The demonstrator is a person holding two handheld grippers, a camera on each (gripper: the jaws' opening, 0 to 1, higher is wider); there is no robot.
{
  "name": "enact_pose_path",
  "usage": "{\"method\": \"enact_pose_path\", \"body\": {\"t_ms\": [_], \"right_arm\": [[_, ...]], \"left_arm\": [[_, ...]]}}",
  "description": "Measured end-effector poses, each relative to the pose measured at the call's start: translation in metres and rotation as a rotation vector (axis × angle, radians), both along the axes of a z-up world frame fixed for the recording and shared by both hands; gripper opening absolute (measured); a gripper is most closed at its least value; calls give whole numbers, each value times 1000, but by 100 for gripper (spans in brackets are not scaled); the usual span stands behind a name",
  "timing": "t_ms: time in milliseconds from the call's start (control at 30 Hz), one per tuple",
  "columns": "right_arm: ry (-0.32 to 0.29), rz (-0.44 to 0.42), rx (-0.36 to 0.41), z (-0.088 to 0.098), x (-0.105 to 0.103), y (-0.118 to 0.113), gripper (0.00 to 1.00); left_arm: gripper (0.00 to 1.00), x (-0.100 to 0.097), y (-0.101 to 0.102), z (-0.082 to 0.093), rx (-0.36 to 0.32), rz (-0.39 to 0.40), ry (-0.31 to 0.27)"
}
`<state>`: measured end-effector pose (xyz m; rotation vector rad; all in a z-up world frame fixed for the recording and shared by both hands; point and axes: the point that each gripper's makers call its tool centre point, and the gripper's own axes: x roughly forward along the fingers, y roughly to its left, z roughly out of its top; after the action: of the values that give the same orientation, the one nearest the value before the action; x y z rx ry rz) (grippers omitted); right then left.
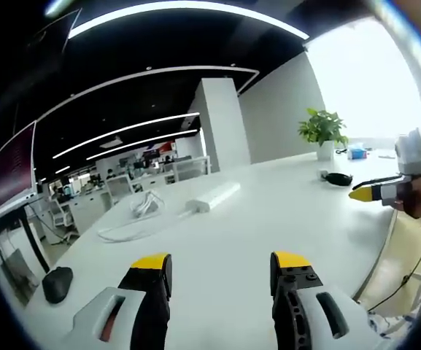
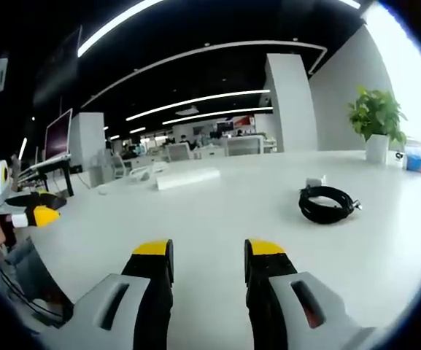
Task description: Straighten the power strip on the desk, plug the charger into it
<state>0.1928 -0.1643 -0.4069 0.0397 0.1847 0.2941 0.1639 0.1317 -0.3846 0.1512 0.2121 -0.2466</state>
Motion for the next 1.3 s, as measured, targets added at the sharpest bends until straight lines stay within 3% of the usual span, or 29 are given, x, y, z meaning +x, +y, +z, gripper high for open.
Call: {"method": "enact_pose_path", "body": {"t_ms": [1300], "right_arm": [[-49, -4, -40, 7, 5, -4, 38]], "left_arm": [[55, 6, 23, -9, -25, 52, 14]]}}
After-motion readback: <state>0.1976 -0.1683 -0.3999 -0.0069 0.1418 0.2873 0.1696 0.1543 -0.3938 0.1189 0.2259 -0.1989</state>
